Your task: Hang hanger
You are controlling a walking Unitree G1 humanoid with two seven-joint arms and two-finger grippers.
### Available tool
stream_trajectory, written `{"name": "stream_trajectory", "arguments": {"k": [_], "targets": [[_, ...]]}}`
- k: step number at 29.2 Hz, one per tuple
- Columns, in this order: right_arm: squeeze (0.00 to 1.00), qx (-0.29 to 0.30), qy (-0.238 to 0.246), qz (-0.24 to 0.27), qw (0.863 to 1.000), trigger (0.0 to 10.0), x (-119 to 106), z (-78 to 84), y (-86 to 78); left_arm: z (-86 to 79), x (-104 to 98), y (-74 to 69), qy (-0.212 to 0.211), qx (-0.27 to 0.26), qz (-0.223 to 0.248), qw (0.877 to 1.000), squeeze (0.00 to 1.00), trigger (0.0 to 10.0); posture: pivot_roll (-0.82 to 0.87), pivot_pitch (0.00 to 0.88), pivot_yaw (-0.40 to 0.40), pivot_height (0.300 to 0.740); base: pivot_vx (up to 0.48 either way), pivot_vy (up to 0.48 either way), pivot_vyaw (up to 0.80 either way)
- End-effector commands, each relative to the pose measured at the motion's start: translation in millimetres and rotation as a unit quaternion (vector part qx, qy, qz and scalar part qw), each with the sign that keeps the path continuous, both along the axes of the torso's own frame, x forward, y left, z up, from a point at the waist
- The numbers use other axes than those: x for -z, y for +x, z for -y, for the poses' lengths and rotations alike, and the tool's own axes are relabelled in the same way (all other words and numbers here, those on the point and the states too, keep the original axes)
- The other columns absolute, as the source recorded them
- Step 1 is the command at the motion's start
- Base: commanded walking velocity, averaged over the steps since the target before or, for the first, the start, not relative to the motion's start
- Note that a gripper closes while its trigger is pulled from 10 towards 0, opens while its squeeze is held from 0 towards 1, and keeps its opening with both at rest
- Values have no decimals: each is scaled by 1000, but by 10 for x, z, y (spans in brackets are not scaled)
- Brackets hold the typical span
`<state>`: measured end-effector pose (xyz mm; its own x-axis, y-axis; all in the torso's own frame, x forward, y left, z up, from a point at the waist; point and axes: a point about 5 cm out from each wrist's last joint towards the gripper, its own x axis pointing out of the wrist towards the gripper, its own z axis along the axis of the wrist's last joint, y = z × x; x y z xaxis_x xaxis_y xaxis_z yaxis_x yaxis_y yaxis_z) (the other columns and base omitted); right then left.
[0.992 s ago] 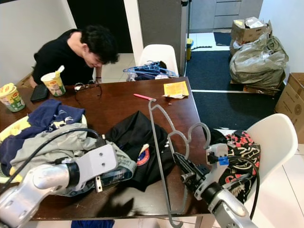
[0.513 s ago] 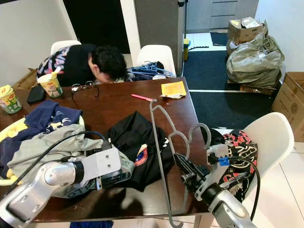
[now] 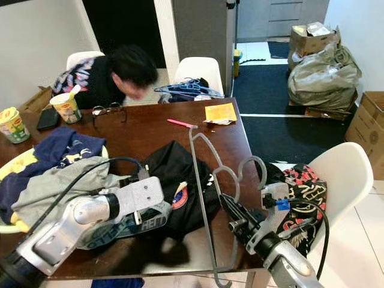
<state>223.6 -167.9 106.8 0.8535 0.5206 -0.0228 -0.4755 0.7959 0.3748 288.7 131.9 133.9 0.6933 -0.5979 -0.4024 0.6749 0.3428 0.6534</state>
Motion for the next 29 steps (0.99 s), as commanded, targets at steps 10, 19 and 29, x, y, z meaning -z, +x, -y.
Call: {"name": "stream_trajectory", "arguments": {"k": [10, 19, 29], "targets": [[0, 7, -4, -1, 1000, 10000, -5, -1, -12, -11, 197, 55, 5, -13, -27, 1000, 0, 0, -83, 0, 76, 740, 0, 0, 0], [0, 9, -4, -1, 1000, 10000, -5, -13, -15, -110, 257, 140, 5, -52, -28, 998, 0, 0, -88, 0, 80, 740, 0, 0, 0], [0, 25, 47, 1, 999, 10000, -57, 43, 26, -37, -1224, 136, -266, 33, 64, 961, 0, 0, -68, 0, 91, 740, 0, 0, 0]]}}
